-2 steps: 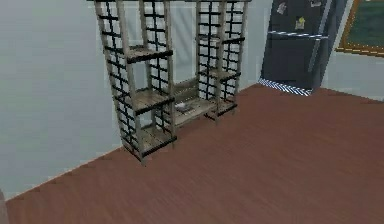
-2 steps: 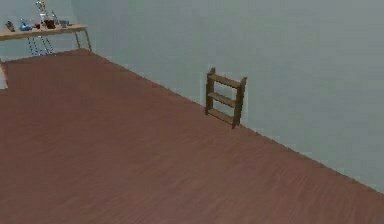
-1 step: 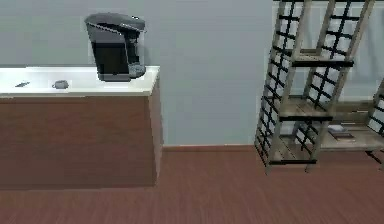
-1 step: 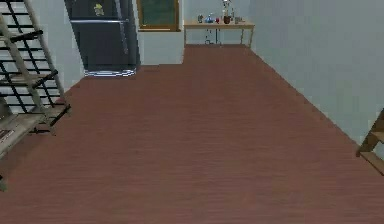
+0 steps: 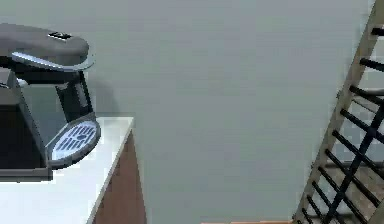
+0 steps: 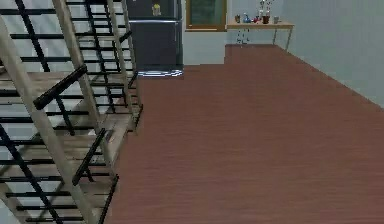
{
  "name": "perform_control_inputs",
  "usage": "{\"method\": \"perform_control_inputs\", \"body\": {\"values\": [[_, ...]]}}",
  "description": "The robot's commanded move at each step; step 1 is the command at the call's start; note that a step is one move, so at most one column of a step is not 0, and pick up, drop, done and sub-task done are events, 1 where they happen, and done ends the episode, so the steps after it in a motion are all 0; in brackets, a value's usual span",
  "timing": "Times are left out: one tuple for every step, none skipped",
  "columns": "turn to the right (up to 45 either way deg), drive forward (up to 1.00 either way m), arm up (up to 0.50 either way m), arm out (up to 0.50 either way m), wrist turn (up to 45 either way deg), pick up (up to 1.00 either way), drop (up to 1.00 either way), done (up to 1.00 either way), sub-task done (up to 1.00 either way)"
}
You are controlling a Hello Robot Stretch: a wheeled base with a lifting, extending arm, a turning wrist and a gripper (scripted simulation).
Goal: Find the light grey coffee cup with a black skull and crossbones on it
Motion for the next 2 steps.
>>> {"method": "perform_control_inputs", "body": {"values": [[-45.0, 0.00, 0.00, 0.00, 0.0, 0.00, 0.00, 0.00, 0.00], [-18.0, 0.00, 0.00, 0.00, 0.0, 0.00, 0.00, 0.00, 0.00]]}}
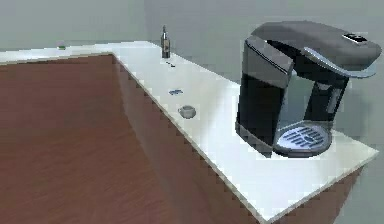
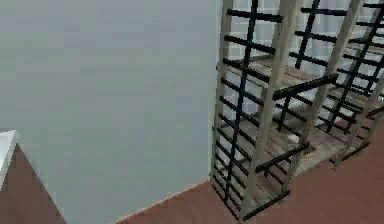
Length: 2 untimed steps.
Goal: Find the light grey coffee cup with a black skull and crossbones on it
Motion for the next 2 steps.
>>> {"method": "perform_control_inputs", "body": {"values": [[0.0, 0.95, 0.00, 0.00, 0.0, 0.00, 0.00, 0.00, 0.00], [0.0, 0.00, 0.00, 0.00, 0.0, 0.00, 0.00, 1.00, 0.00]]}}
